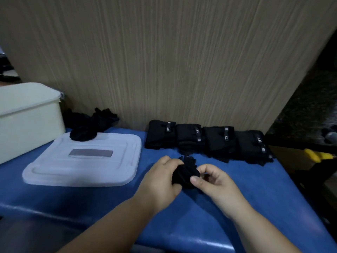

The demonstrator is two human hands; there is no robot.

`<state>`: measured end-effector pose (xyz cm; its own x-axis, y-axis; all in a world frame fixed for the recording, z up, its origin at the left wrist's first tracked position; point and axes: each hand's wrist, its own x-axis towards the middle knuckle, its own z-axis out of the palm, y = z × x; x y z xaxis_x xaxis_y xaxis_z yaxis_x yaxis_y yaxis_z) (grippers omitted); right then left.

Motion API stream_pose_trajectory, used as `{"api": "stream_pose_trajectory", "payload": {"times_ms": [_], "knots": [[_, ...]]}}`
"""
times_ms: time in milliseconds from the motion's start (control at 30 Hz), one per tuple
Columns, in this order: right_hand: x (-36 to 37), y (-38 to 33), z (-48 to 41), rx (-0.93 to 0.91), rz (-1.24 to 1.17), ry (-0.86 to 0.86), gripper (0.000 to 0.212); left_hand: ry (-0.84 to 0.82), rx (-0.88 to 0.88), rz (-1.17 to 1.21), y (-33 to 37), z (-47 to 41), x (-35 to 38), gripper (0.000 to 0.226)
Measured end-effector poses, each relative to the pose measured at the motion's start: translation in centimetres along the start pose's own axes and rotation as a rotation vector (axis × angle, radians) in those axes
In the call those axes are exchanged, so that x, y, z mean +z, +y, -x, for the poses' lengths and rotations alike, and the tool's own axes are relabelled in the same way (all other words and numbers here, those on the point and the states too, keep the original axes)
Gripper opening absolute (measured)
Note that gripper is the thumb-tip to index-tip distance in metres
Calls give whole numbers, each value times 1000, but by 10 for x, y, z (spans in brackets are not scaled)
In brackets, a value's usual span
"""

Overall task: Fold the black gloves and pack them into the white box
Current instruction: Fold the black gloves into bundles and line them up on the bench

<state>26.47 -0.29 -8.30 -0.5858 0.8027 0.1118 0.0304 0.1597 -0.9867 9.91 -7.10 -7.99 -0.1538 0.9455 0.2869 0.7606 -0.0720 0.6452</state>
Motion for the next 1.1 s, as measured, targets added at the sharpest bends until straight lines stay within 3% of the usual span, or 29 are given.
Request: {"api": "stream_pose_trajectory", "payload": {"times_ms": [233,333,500,633,867,1100], "knots": [[-14,3,-6,-15,157,-72,33,-26,-64,3,-1,-7,1,40],[-18,6,-9,-50,270,-5,36,-47,-71,42,-2,-9,4,38],[-19,11,-12,-143,401,147,31,-187,-31,361,1,-10,1,36],[-20,12,-12,-190,473,227,29,-332,-100,545,1,-10,-11,34],[-18,10,-7,-166,510,311,33,-328,-67,426,5,-7,-11,21],[-11,8,-5,-164,455,289,28,-171,-99,280,8,-7,-3,24]]}}
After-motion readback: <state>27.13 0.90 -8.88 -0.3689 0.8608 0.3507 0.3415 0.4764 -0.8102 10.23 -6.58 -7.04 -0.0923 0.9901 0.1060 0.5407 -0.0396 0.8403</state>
